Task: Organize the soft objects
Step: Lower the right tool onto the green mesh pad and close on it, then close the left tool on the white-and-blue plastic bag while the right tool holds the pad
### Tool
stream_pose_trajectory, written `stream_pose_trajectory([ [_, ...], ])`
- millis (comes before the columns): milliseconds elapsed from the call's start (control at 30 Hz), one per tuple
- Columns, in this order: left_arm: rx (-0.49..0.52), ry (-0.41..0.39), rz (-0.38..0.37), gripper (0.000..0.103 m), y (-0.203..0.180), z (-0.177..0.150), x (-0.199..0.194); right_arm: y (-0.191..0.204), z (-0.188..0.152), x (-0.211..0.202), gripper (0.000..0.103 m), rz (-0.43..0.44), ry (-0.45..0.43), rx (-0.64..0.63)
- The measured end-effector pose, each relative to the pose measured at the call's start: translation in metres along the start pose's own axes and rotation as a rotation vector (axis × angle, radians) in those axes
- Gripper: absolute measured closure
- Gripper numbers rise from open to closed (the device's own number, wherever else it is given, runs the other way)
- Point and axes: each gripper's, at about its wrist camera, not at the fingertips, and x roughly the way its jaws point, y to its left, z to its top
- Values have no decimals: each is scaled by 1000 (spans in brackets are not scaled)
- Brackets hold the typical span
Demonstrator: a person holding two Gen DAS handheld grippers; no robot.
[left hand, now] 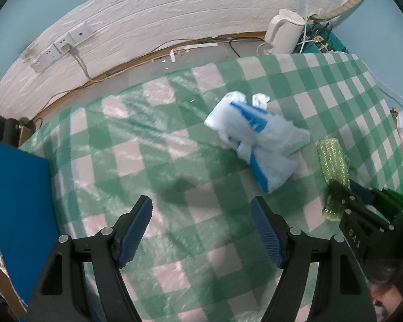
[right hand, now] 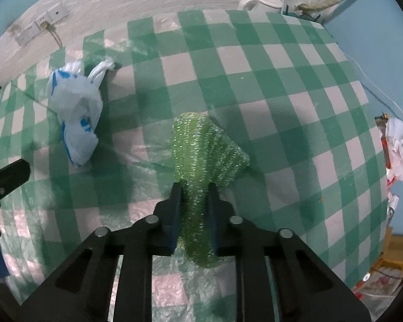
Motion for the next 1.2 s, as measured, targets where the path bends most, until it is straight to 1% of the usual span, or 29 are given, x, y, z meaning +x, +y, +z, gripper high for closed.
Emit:
stream_pose_trajectory([
  [33, -1, 0, -6, 26, -3, 3, 1, -3, 1, -2, 91, -8, -13, 4],
  [167, -19, 9, -26, 25, -10, 14, 9, -11, 6, -12, 93, -21, -60, 4],
  [300, -50, 22, -40, 25, -12, 22, 18, -7, 15, -22, 93, -26, -113, -29],
  [400, -83, 37, -51, 25, -13, 26, 24, -3, 19, -24, 93, -30, -129, -35],
  [533, -123, 40, -61, 25, -16, 32, 28, -3, 23, -25, 93, -15, -131, -29],
  [667, -139, 48, -64, 24, -21, 43, 36, -5, 23, -23, 93, -3, -127, -27],
  [733, -144, 57, -68, 22, -22, 46, 41, -6, 23, -21, 93, 3, -122, -22],
  [900, -180, 77, -91, 22, -23, 47, 45, -8, 23, -19, 93, 16, -109, -7],
  [1033, -176, 54, -129, 22, -22, 41, 32, -11, 22, -17, 93, 21, -104, 1],
  [1167, -226, 64, -186, 22, -18, 38, 25, -12, 22, -17, 93, 22, -103, 7],
  [1200, -234, 65, -189, 22, -18, 38, 25, -12, 22, -17, 93, 22, -104, 7],
])
